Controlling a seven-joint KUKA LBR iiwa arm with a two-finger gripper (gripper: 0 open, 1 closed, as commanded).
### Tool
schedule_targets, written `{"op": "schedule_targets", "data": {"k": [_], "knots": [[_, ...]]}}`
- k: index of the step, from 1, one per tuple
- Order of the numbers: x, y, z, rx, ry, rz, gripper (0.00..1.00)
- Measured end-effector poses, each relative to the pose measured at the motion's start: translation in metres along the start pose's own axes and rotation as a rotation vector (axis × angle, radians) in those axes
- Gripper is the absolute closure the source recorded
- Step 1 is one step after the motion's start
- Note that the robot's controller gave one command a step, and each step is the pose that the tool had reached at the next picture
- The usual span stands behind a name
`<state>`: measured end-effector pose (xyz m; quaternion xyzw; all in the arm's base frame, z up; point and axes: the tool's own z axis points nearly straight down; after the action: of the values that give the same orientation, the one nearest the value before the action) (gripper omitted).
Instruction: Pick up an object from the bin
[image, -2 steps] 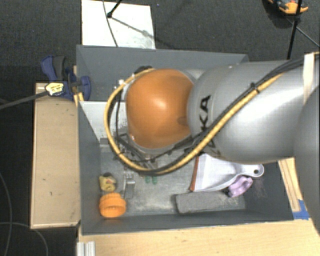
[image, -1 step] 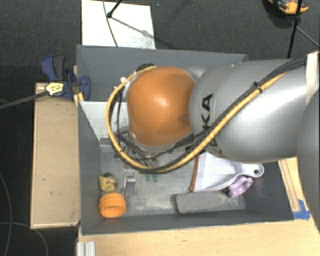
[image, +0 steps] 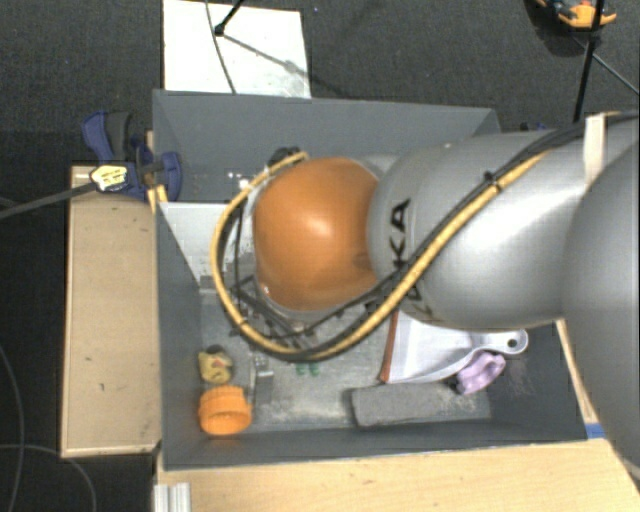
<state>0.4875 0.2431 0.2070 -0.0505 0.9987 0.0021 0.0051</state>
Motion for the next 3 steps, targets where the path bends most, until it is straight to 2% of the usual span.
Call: {"op": "schedule_targets", "data": {"k": [1,2,3], "knots": [[-0.001,0.005,0.063,0.002,0.007,0.009,0.00],[0.010,0.013,0.097,0.003,0.009,0.070,1.00],[0.011,0.013,0.097,0.003,0.009,0.072,1.00]]}}
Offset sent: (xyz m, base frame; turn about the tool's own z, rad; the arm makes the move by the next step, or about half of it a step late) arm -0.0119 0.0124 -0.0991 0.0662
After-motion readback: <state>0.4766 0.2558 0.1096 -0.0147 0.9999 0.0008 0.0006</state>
